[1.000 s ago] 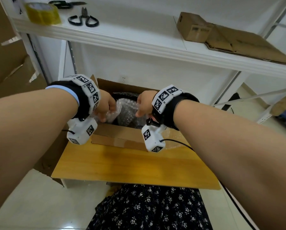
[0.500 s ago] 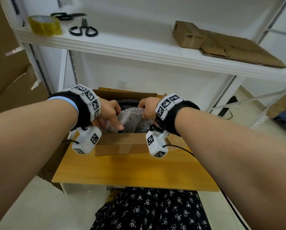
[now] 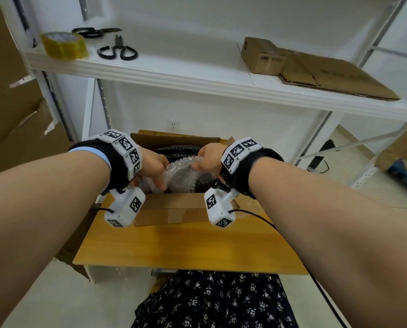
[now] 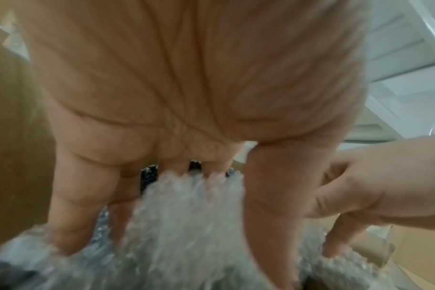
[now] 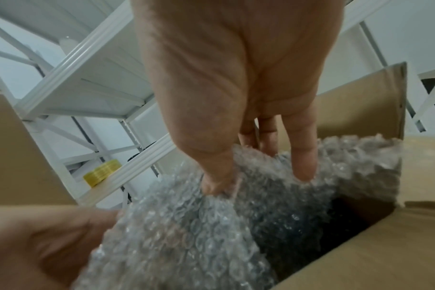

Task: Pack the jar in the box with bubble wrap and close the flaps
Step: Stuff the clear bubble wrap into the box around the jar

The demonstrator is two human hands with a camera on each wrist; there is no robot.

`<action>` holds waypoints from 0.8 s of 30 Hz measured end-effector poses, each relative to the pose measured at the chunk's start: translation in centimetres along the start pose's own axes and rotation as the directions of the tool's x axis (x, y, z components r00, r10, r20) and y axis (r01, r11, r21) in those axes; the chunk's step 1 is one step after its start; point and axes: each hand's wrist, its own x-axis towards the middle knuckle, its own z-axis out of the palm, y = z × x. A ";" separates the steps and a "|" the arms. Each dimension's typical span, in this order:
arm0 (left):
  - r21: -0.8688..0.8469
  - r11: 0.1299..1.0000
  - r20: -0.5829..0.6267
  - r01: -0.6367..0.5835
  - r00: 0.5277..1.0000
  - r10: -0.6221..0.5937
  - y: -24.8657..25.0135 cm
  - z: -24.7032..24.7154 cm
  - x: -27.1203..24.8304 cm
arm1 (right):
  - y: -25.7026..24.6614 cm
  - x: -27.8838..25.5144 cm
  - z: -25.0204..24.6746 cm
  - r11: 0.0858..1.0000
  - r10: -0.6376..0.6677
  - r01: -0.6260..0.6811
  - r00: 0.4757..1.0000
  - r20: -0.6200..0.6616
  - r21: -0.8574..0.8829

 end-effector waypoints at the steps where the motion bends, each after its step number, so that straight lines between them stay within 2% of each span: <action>1: -0.021 1.000 -0.005 0.002 1.000 -0.002 -0.2 0.0 0.0 | 0.2 0.0 -0.2 1.000 0.016 -0.016 1.000 -0.007 -0.003; 4: 0.033 0.999 -0.106 0.013 0.994 -0.009 -0.8 0.2 0.4 | 0.8 -0.1 -0.9 0.997 0.055 -0.055 0.998 -0.008 -0.051; 8: 0.284 0.959 -0.250 0.003 0.966 0.071 -0.7 0.8 0.8 | 1.5 -0.1 -1.0 0.997 0.065 -0.065 0.998 -0.018 0.033; 12: 0.202 0.979 -0.238 0.035 0.971 0.015 -0.8 1.0 1.7 | 1.6 -0.3 -0.7 0.991 0.031 -0.030 0.999 -0.006 0.133; 18: -0.023 0.998 -0.293 -0.057 0.955 0.048 -1.7 0.2 1.8 | 1.0 -0.7 -0.8 0.985 -0.027 0.024 0.999 0.017 0.170; 21: 0.041 0.999 -0.263 -0.033 0.964 0.043 -1.7 0.1 1.7 | 0.8 -0.7 -0.9 0.985 -0.025 0.024 1.000 0.004 0.172; 24: 0.264 0.964 -0.247 0.022 0.968 0.045 -1.6 0.2 1.9 | 0.8 -0.6 -0.9 0.991 -0.004 0.004 1.000 0.005 0.137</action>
